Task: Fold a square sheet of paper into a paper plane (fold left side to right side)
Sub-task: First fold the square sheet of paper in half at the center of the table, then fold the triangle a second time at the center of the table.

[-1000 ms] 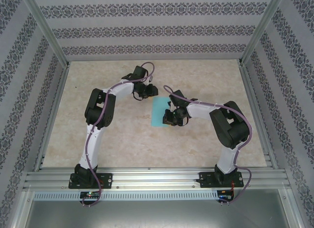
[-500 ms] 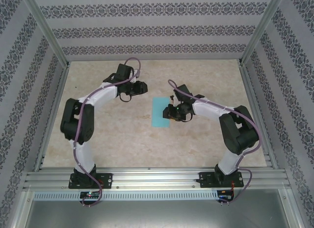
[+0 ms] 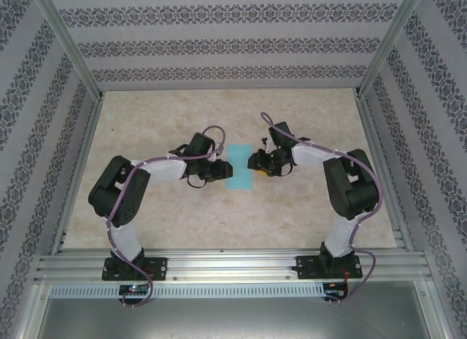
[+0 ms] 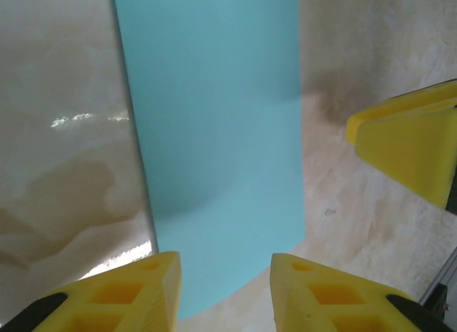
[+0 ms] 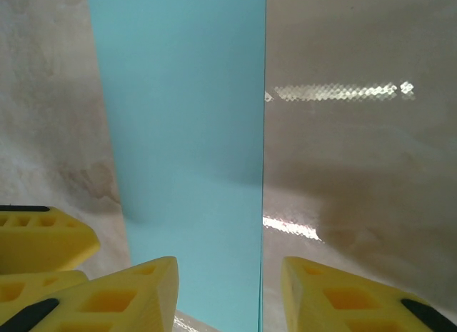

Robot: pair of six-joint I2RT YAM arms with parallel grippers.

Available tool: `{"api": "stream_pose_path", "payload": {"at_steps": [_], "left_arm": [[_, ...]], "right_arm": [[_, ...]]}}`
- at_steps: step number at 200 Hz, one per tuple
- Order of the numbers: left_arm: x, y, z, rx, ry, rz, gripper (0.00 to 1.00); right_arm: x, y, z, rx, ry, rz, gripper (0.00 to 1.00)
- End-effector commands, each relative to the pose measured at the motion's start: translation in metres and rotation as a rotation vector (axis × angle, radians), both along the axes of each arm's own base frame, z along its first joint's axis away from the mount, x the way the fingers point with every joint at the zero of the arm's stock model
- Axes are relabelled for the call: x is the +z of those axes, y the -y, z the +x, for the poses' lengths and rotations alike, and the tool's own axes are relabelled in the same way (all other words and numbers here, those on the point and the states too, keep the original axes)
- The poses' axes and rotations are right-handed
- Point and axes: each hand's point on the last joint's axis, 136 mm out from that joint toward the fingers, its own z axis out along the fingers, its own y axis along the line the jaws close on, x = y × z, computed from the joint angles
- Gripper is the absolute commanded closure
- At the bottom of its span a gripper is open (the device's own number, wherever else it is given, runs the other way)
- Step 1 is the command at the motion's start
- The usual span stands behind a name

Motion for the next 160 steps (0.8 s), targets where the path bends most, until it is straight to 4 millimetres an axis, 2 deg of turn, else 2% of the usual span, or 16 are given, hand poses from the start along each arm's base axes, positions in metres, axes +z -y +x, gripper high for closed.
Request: {"api": "stream_pose_path", "payload": {"at_steps": [1,40,111,160], "left_arm": [[0.004,0.008,0.015,0.025,0.022,-0.043,0.63],[0.002,0.014,0.013,0.004,0.017,-0.050,0.67],[-0.025,0.005,0.003,0.003,-0.037,0.026,0.68],[-0.036,-0.006,-0.003,0.020,-0.053,0.081,0.69]], "right_arm": [[0.008,-0.010,0.010,0.000,0.028,0.038,0.58],[0.002,-0.009,0.007,0.000,0.011,0.024,0.57],[-0.001,-0.012,0.002,0.009,-0.005,0.019,0.57],[-0.001,-0.015,-0.002,0.010,-0.018,0.020,0.57]]}}
